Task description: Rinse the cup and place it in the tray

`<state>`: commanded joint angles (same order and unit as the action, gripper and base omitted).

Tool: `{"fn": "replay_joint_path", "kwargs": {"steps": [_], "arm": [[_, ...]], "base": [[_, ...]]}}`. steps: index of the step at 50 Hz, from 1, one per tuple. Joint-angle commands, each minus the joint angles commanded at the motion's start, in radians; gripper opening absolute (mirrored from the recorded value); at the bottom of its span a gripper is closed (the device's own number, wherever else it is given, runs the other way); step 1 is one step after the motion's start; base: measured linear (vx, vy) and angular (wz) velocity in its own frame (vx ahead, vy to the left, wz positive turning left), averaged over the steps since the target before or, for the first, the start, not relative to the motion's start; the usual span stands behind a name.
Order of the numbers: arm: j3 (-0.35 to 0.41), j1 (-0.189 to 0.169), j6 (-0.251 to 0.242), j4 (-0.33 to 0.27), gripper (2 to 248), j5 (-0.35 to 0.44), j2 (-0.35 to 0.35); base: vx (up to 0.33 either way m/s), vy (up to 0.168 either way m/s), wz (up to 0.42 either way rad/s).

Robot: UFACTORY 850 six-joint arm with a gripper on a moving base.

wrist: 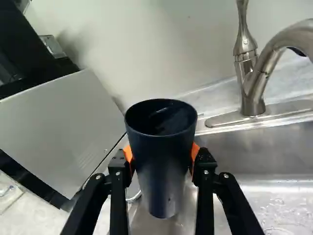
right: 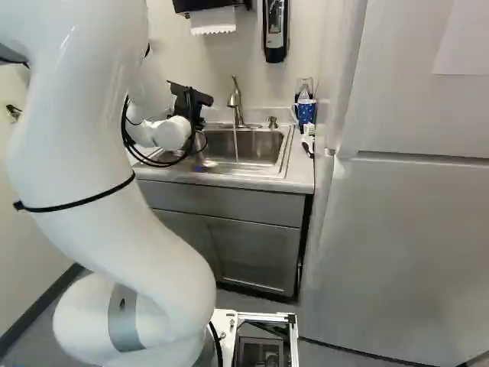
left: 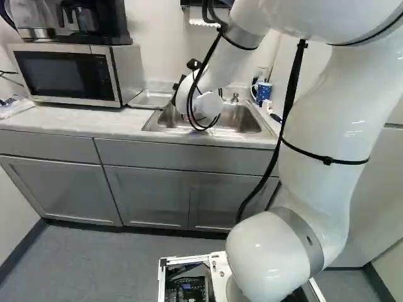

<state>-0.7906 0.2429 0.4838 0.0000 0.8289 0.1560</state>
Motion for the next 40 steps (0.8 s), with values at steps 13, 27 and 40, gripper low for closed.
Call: {"fn": "replay_joint_path", "kwargs": {"steps": [13,27,40], "arm": [[0.0,0.0,0.137,0.0,125,0.0,0.0],[0.0,0.0,0.284,0.0,125,0.0,0.0],[0.0,0.0,0.42,0.0,125,0.0,0.0]], "base": [[0.0,0.0,0.0],[0.0,0.0,0.0],[0.0,0.0,0.0]]}}
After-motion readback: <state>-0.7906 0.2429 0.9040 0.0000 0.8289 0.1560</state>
